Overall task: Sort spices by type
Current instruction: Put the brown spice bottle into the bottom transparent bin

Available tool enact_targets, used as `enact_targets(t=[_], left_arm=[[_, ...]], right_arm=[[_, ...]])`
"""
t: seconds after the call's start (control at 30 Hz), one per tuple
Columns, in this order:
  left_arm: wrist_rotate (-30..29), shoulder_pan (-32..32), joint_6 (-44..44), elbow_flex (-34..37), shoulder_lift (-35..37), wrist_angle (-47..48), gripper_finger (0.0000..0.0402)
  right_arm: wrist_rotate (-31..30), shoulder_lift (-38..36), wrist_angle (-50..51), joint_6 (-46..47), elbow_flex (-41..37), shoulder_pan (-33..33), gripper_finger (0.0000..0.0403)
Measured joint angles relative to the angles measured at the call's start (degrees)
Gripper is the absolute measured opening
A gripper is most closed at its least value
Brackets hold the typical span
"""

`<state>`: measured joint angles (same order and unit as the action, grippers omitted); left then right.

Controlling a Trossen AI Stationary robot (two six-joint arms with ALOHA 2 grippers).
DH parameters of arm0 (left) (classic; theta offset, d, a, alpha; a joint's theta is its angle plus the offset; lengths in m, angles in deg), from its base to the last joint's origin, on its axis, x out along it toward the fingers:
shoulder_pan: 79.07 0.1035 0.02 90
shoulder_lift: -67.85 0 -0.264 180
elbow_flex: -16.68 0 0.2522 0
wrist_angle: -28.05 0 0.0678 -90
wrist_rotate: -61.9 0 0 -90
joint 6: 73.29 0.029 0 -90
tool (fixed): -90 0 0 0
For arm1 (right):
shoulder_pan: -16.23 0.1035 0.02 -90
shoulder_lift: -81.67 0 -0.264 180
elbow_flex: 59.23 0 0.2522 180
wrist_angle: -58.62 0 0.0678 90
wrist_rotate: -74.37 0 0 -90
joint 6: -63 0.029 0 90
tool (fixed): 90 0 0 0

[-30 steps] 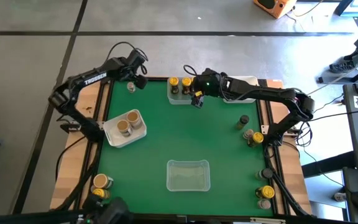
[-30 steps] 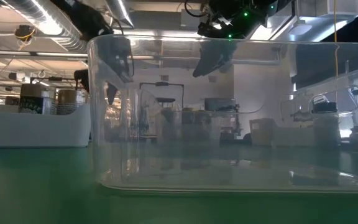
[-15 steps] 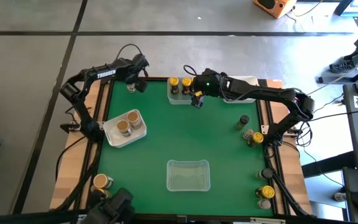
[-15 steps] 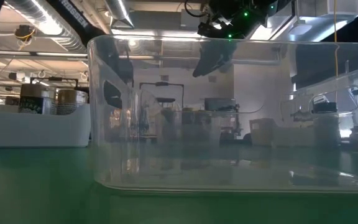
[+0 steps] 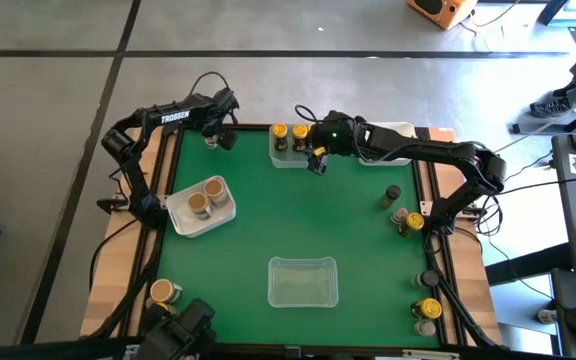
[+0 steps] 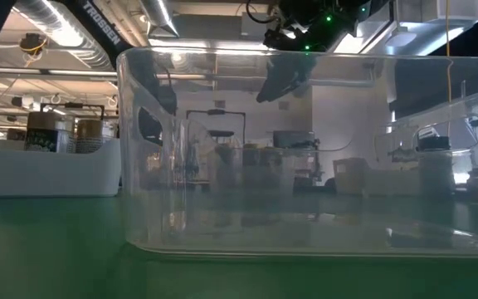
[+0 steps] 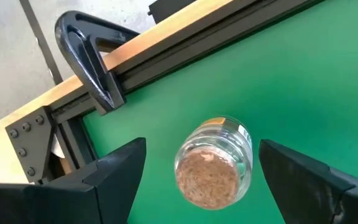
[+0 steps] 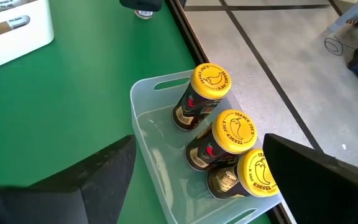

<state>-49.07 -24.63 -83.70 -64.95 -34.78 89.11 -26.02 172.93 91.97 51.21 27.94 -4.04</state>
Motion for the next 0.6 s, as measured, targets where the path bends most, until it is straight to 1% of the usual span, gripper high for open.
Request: enact_targets(t=[0.6], left_arm=[[0.51,-0.02,1.16,0.00,0.00,0.27,0.0310]], right_arm=[[0.00,0.00,-0.02,0.00,0.00,0.01,0.0351]])
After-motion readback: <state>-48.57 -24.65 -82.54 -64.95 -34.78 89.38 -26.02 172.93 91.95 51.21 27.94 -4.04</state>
